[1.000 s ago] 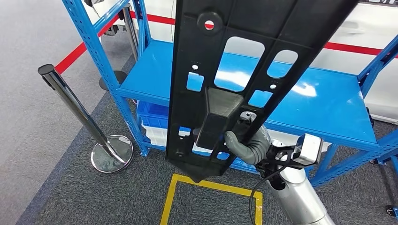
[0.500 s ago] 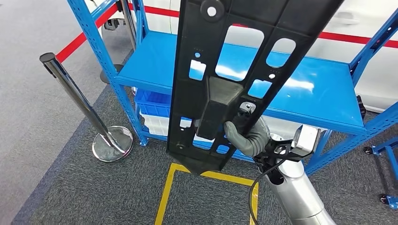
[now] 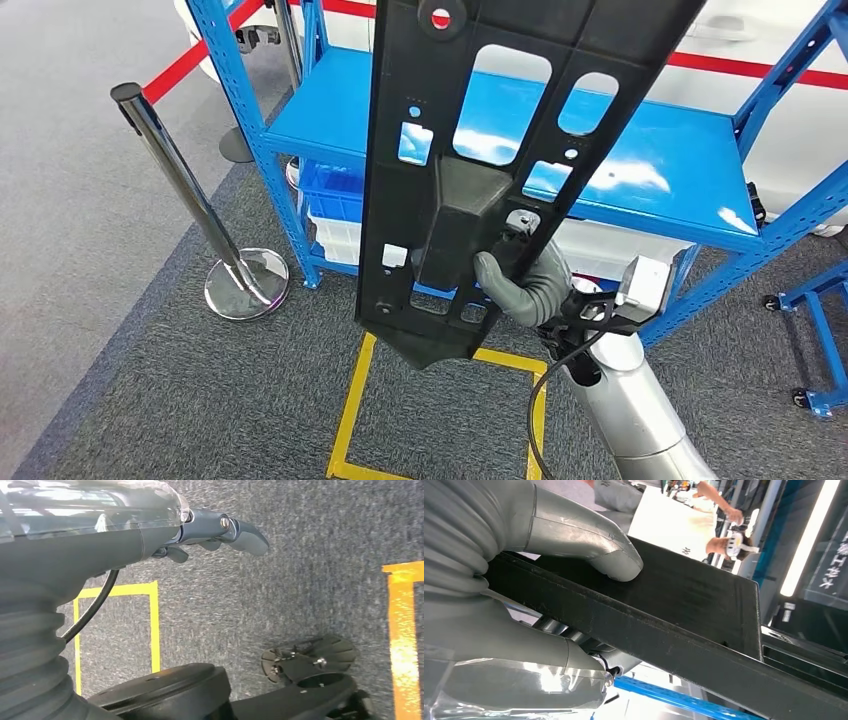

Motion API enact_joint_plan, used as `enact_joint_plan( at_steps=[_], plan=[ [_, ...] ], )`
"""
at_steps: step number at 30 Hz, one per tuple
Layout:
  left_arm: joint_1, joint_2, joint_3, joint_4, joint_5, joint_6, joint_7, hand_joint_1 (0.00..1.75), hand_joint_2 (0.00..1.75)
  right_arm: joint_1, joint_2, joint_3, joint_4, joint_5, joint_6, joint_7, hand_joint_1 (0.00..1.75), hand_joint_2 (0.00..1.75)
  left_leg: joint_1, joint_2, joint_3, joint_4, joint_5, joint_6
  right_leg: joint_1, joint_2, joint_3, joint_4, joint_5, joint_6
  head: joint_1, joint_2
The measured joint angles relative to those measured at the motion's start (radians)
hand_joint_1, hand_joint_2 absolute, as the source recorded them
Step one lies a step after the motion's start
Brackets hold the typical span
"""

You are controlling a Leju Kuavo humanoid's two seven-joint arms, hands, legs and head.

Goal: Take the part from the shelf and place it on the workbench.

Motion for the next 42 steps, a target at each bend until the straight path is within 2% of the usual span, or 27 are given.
enact_joint_plan(
  at_steps=[2, 4, 6, 9, 10, 11, 13, 14, 16, 17, 19, 20, 21, 23, 25, 26, 27, 28, 30, 32, 34, 35, 37, 38, 40, 41, 42],
  plan=[
    [0.001, -0.001, 0.000, 0.000, -0.002, -0.001, 0.000, 0.00, 1.75, -0.008, 0.000, -0.001, 0.001, -0.005, -0.001, -0.002, 1.75, 1.75, 0.001, -0.002, -0.006, -0.002, 0.018, -0.011, 0.008, 0.002, 0.046, -0.075, -0.015, -0.011, 0.000, 0.000],
    [0.003, -0.002, 0.000, 0.000, -0.003, -0.002, 0.001, 0.00, 1.75, -0.013, -0.001, -0.002, 0.003, -0.011, -0.005, -0.005, 1.75, 1.75, 0.004, -0.006, -0.011, -0.006, 0.029, -0.023, 0.010, -0.004, 0.035, -0.083, 0.005, -0.025, 0.000, 0.000],
    [0.005, -0.002, 0.000, 0.000, -0.002, 0.000, 0.001, 0.00, 1.75, -0.016, -0.001, -0.002, 0.005, -0.015, -0.013, -0.007, 1.75, 1.75, 0.007, -0.007, -0.030, 0.033, -0.021, -0.034, 0.007, -0.015, 0.016, -0.092, 0.030, -0.041, 0.000, 0.000],
    [0.002, -0.002, 0.000, 0.000, -0.003, 0.004, -0.004, 0.00, 1.75, -0.016, 0.000, -0.002, 0.007, -0.015, -0.025, -0.010, 1.75, 1.75, 0.012, -0.004, -0.076, 0.220, -0.166, -0.049, 0.007, -0.033, -0.029, -0.092, 0.065, -0.052, -0.001, 0.000],
    [0.002, -0.002, 0.000, 0.000, -0.005, 0.007, -0.007, 0.00, 1.75, -0.015, 0.000, -0.002, 0.008, -0.014, -0.028, -0.010, 1.75, 1.75, 0.013, -0.003, -0.081, 0.277, -0.172, -0.053, 0.007, -0.040, -0.046, -0.091, 0.076, -0.051, -0.001, 0.000],
    [0.002, -0.002, 0.000, 0.000, -0.006, 0.010, -0.010, 0.00, 1.75, -0.013, 0.000, -0.001, 0.008, -0.012, -0.031, -0.010, 1.75, 1.75, 0.014, -0.002, -0.076, 0.309, -0.152, -0.056, 0.007, -0.048, -0.063, -0.090, 0.086, -0.050, -0.001, 0.000],
    [0.004, -0.001, 0.000, 0.000, -0.008, 0.015, -0.014, 0.00, 1.75, -0.010, -0.001, 0.000, 0.008, -0.008, -0.035, -0.011, 1.75, 1.75, 0.015, 0.012, -0.017, 0.269, -0.086, -0.058, 0.006, -0.066, -0.094, -0.083, 0.105, -0.044, -0.001, 0.000],
    [0.004, -0.001, 0.000, 0.000, -0.008, 0.016, -0.015, 0.00, 1.75, -0.009, -0.001, 0.000, 0.008, -0.006, -0.035, -0.012, 1.75, 1.75, 0.014, 0.031, 0.040, 0.200, -0.081, -0.058, 0.008, -0.074, -0.106, -0.077, 0.112, -0.041, -0.001, 0.000],
    [0.004, 0.000, 0.000, 0.000, -0.009, 0.017, -0.017, 0.00, 1.75, -0.008, -0.002, -0.001, 0.006, -0.003, -0.037, -0.015, 1.75, 1.75, 0.008, 0.064, 0.145, 0.047, -0.123, -0.047, 0.011, -0.091, -0.119, -0.064, 0.121, -0.031, -0.001, 0.000],
    [0.004, -0.001, 0.000, 0.000, -0.009, 0.018, -0.017, 0.00, 1.75, -0.008, -0.002, -0.001, 0.006, -0.001, -0.037, -0.016, 1.75, 1.75, 0.005, 0.068, 0.170, 0.003, -0.145, -0.039, 0.012, -0.101, -0.121, -0.060, 0.125, -0.026, -0.001, 0.000],
    [0.005, -0.001, 0.000, 0.000, -0.009, 0.019, -0.019, 0.00, 1.75, -0.009, -0.003, 0.000, 0.006, 0.001, -0.037, -0.017, 1.75, 1.75, 0.005, 0.052, 0.169, -0.016, -0.147, -0.018, 0.008, -0.115, -0.120, -0.056, 0.131, -0.012, -0.001, 0.000],
    [0.007, -0.001, 0.000, 0.000, -0.009, 0.019, -0.019, 0.00, 1.75, -0.009, -0.003, 0.001, 0.006, 0.002, -0.037, -0.018, 1.75, 1.75, 0.006, 0.044, 0.165, -0.017, -0.139, -0.010, 0.005, -0.101, -0.125, -0.046, 0.122, -0.005, -0.001, 0.000],
    [0.008, -0.001, 0.000, 0.000, -0.009, 0.019, -0.018, 0.00, 1.75, -0.008, -0.003, 0.001, 0.006, 0.002, -0.037, -0.018, 1.75, 1.75, 0.007, 0.036, 0.160, -0.018, -0.130, -0.003, 0.001, -0.077, -0.137, -0.020, 0.099, 0.001, -0.001, 0.000],
    [0.007, -0.001, 0.000, 0.000, -0.009, 0.020, -0.018, 0.00, 1.75, -0.007, -0.003, 0.000, 0.006, 0.002, -0.037, -0.018, 1.75, 1.75, 0.009, 0.018, 0.145, -0.018, -0.112, 0.005, -0.004, -0.020, -0.185, 0.099, 0.020, 0.011, -0.001, 0.000],
    [0.007, -0.001, 0.000, 0.000, -0.009, 0.019, -0.019, 0.00, 1.75, -0.003, -0.004, 0.000, 0.006, 0.002, -0.037, -0.018, 1.75, 1.75, 0.008, -0.005, 0.129, -0.016, -0.100, 0.007, -0.004, -0.004, -0.226, 0.220, -0.034, 0.013, -0.001, 0.000],
    [0.008, -0.001, 0.000, 0.000, -0.009, 0.019, -0.019, 0.00, 1.75, -0.002, -0.005, 0.000, 0.006, 0.002, -0.037, -0.018, 1.75, 1.75, 0.007, -0.018, 0.124, -0.015, -0.096, 0.006, -0.004, -0.002, -0.224, 0.234, -0.034, 0.013, -0.001, 0.000],
    [0.010, -0.001, 0.000, 0.000, -0.009, 0.019, -0.019, 0.00, 1.75, -0.001, -0.005, 0.000, 0.006, 0.002, -0.037, -0.018, 1.75, 1.75, 0.007, -0.031, 0.121, -0.013, -0.094, 0.005, -0.004, 0.000, -0.202, 0.207, -0.015, 0.010, -0.001, 0.000],
    [0.011, -0.001, 0.000, 0.000, -0.009, 0.019, -0.019, 0.00, 1.75, 0.000, -0.005, 0.000, 0.006, 0.002, -0.037, -0.018, 1.75, 1.75, 0.007, -0.044, 0.120, -0.012, -0.092, 0.004, -0.004, 0.008, -0.162, 0.144, 0.016, 0.005, -0.001, 0.000],
    [0.010, -0.003, 0.000, 0.000, -0.009, 0.019, -0.020, 0.00, 1.75, -0.002, -0.007, 0.000, 0.006, 0.003, -0.038, -0.018, 1.75, 1.75, 0.009, -0.067, 0.114, -0.009, -0.089, -0.001, -0.005, 0.056, -0.086, 0.005, 0.062, -0.006, -0.001, 0.000],
    [0.008, -0.006, 0.000, 0.001, -0.009, 0.019, -0.021, 0.00, 1.75, -0.003, -0.009, 0.000, 0.005, 0.004, -0.038, -0.018, 1.75, 1.75, 0.015, -0.088, 0.101, -0.006, -0.084, -0.012, -0.003, 0.088, -0.058, -0.058, 0.070, -0.012, 0.000, 0.000],
    [0.007, -0.006, 0.000, 0.001, -0.009, 0.018, -0.021, 0.00, 1.75, -0.004, -0.010, 0.000, 0.005, 0.004, -0.038, -0.019, 1.75, 1.75, 0.019, -0.107, 0.091, -0.007, -0.080, -0.026, -0.003, 0.069, -0.055, -0.070, 0.072, -0.016, -0.001, 0.000],
    [0.009, -0.006, 0.000, 0.001, -0.009, 0.018, -0.021, 0.00, 1.75, -0.004, -0.010, 0.001, 0.005, 0.005, -0.038, -0.018, 1.75, 1.75, 0.018, -0.096, 0.087, -0.002, -0.084, -0.032, -0.005, 0.056, -0.051, -0.078, 0.074, -0.020, -0.001, 0.000],
    [0.010, -0.006, 0.000, 0.001, -0.010, 0.017, -0.021, 0.00, 1.75, -0.005, -0.010, 0.002, 0.005, 0.005, -0.039, -0.019, 1.75, 1.75, 0.014, -0.047, 0.056, 0.059, -0.122, -0.040, -0.008, 0.028, -0.043, -0.092, 0.078, -0.030, -0.001, 0.000],
    [0.010, -0.005, 0.000, 0.001, -0.010, 0.017, -0.021, 0.00, 1.75, -0.005, -0.009, 0.002, 0.005, 0.005, -0.040, -0.019, 1.75, 1.75, 0.015, -0.023, 0.026, 0.119, -0.152, -0.043, -0.005, 0.013, -0.042, -0.093, 0.078, -0.033, -0.001, 0.000],
    [0.008, -0.005, 0.000, 0.001, -0.010, 0.016, -0.022, 0.00, 1.75, -0.004, -0.010, 0.003, 0.006, 0.007, -0.040, -0.019, 1.75, 1.75, 0.018, -0.011, -0.035, 0.244, -0.199, -0.050, -0.003, -0.016, -0.043, -0.090, 0.075, -0.036, -0.001, 0.000],
    [0.007, -0.005, 0.000, 0.001, -0.010, 0.016, -0.022, 0.00, 1.75, -0.004, -0.010, 0.004, 0.006, 0.009, -0.040, -0.019, 1.75, 1.75, 0.020, -0.009, -0.048, 0.271, -0.200, -0.053, -0.002, -0.030, -0.044, -0.088, 0.074, -0.036, -0.001, 0.000],
    [0.006, -0.004, 0.000, 0.001, -0.010, 0.016, -0.022, 0.00, 1.75, -0.003, -0.010, 0.005, 0.006, 0.010, -0.040, -0.019, 1.75, 1.75, 0.020, -0.005, -0.038, 0.255, -0.181, -0.055, -0.002, -0.043, -0.045, -0.085, 0.072, -0.035, -0.001, 0.000]
  ],
)
